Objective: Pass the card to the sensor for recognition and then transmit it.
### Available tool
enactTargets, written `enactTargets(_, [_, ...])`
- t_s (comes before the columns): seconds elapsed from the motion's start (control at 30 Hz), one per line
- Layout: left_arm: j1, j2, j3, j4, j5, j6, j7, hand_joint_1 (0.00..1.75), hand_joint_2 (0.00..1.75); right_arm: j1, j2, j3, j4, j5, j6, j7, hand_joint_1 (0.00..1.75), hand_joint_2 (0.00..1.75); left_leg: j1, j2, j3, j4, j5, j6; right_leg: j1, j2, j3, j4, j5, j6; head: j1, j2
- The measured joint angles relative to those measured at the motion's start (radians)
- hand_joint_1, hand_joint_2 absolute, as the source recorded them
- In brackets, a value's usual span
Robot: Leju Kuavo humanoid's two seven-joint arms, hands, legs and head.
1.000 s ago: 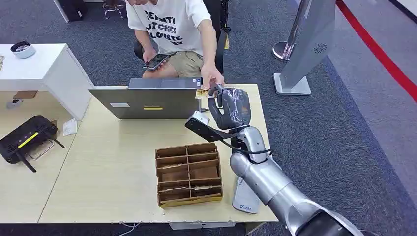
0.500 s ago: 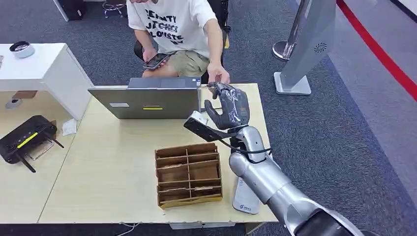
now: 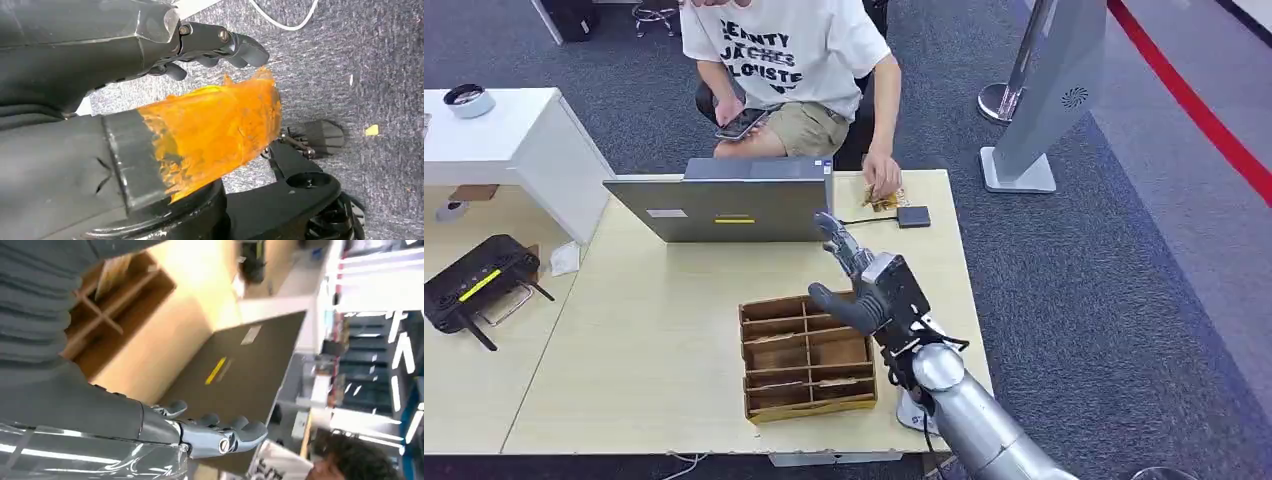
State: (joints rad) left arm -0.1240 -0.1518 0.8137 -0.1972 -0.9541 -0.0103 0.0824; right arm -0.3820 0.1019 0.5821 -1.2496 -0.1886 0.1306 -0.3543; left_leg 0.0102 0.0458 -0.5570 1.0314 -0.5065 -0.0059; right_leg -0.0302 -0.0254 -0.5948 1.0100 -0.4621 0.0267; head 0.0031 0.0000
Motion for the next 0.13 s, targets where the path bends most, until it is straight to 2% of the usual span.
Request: enactTargets(0.13, [-0.001,0.005,0.0,0.0,-0.004,-0.001,0.0,0.0,0.0,0.047,-0.021,-0.01,-0.054,-0.122,0.116,-0.012,0.0,0.0,0.0,0.0,0.0,0.0,0.0,0.0,0.0,0.0,0.0,0.0,0.0,0.0,0.0,0.0])
